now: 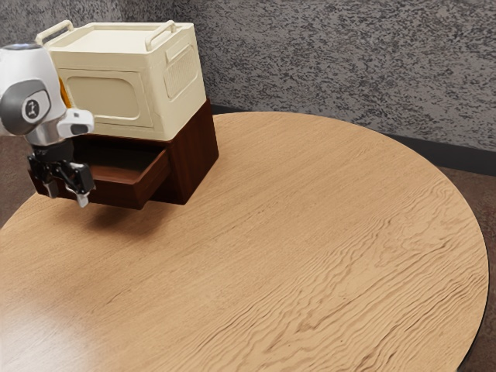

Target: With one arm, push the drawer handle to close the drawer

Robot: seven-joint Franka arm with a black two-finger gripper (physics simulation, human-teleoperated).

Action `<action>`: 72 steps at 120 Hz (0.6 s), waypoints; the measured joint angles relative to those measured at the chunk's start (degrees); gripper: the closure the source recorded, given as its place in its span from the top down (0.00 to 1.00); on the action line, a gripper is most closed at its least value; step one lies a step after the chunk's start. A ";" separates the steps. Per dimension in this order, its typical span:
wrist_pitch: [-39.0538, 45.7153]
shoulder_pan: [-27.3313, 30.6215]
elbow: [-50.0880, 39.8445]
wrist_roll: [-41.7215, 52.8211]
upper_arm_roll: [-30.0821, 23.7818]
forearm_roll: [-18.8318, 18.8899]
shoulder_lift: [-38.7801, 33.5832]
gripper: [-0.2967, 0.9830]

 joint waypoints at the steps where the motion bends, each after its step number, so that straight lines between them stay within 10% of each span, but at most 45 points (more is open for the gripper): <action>1: 0.37 0.02 -0.12 0.16 0.00 -0.01 0.13 0.66; 72: 9.26 2.66 -1.04 7.58 -1.40 -0.10 4.58 0.28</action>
